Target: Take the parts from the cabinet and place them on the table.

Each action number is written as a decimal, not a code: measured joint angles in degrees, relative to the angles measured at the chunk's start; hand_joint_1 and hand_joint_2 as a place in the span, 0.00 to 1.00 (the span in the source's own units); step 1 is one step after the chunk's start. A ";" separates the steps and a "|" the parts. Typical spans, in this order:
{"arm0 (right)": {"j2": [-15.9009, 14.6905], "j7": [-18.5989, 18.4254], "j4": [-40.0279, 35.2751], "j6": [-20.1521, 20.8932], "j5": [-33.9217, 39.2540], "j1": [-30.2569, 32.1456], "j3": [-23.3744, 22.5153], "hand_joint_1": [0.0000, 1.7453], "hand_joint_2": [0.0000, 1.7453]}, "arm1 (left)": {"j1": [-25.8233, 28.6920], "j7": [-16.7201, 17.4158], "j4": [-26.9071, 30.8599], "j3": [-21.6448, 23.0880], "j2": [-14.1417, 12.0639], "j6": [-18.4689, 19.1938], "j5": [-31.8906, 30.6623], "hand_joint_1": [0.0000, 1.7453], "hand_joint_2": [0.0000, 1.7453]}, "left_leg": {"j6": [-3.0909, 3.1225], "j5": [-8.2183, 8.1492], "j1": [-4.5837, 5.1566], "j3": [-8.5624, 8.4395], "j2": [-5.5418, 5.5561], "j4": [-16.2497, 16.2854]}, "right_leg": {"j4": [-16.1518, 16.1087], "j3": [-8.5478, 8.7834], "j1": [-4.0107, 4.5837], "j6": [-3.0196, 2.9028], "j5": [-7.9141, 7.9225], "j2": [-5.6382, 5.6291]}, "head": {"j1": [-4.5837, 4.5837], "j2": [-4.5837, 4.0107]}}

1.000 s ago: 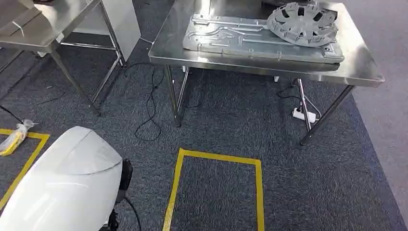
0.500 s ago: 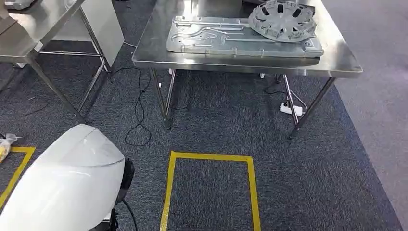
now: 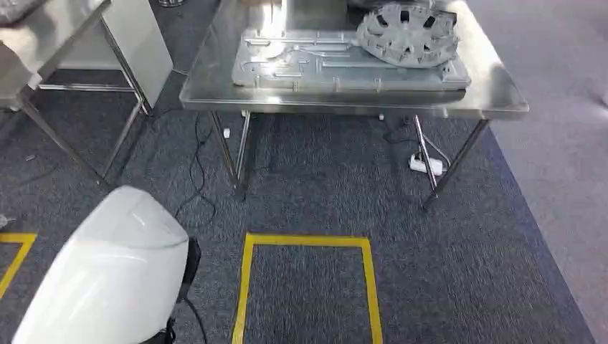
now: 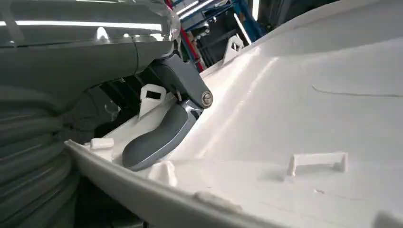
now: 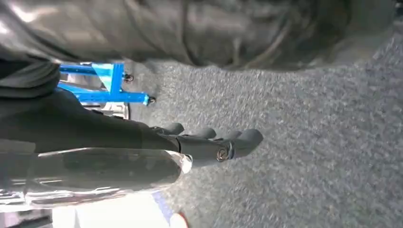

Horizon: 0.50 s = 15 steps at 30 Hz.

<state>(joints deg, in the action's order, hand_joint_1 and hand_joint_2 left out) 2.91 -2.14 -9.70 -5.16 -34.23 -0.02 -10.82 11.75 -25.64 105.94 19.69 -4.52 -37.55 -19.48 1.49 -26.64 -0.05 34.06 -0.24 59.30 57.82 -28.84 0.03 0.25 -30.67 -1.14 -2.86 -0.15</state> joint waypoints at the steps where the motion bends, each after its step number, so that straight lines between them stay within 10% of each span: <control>1: 0.00 0.02 0.00 -0.13 -0.13 0.03 0.00 0.00 0.00 | 0.00 0.00 0.00 0.00 -0.04 0.02 -0.09 1.00 1.00 | 0.37 -0.07 -0.11 0.15 0.02 -0.37 | 0.66 0.37 0.06 0.32 0.55 0.07 | 0.04 0.00; 4: -0.04 0.31 -0.02 -0.65 -0.70 -0.05 0.02 0.00 0.00 | -0.08 0.11 0.00 -0.07 -0.09 -0.04 -0.48 1.00 1.00 | 1.43 -0.42 -0.47 -2.16 -0.02 -1.40 | 4.71 -1.17 -0.22 1.23 -1.34 0.51 | -0.13 0.00; 8: -0.02 0.46 -0.02 -0.90 -0.92 0.02 0.09 0.00 0.00 | 0.04 0.09 0.00 -0.07 -0.09 -0.20 -0.59 1.00 1.00 | 1.52 -1.69 -0.45 -3.29 -0.11 -1.39 | 17.82 -10.94 -0.78 2.03 -6.27 0.67 | -0.11 0.00; 10: -0.04 0.46 -0.02 -0.98 -0.92 0.14 0.09 0.00 0.00 | 0.11 0.11 0.00 -0.07 -0.09 -0.20 -0.59 1.00 1.00 | 1.17 -2.73 -0.58 -4.77 0.00 -1.39 | 13.28 -10.42 -1.01 2.21 -2.53 0.87 | -0.09 0.00; 12: -0.09 0.48 -0.02 -1.09 -0.92 0.45 0.07 0.00 0.00 | 0.12 0.11 0.00 -0.07 -0.11 -0.22 -0.59 1.00 1.00 | 0.63 -3.93 -0.69 -5.98 -0.09 -1.49 | 3.91 -7.42 -1.10 2.11 4.70 1.26 | -0.11 0.00; 15: -0.07 0.79 0.04 -1.33 -1.07 0.49 0.11 0.00 0.00 | 0.33 0.11 0.09 -0.07 -0.11 -0.52 -0.68 1.00 1.00 | -0.51 -4.54 -0.53 -6.42 -0.31 -2.20 | 1.52 -7.50 -0.25 0.62 5.87 1.41 | -0.04 0.00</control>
<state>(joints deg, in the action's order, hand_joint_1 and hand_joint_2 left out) 2.84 -1.36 -9.66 -6.49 -35.30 0.47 -10.71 12.08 -25.53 106.03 19.63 -4.63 -38.07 -20.15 0.97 -31.18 -0.58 27.64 -0.55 57.10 59.34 -36.34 -0.22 0.87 -24.79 0.27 -2.91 -0.15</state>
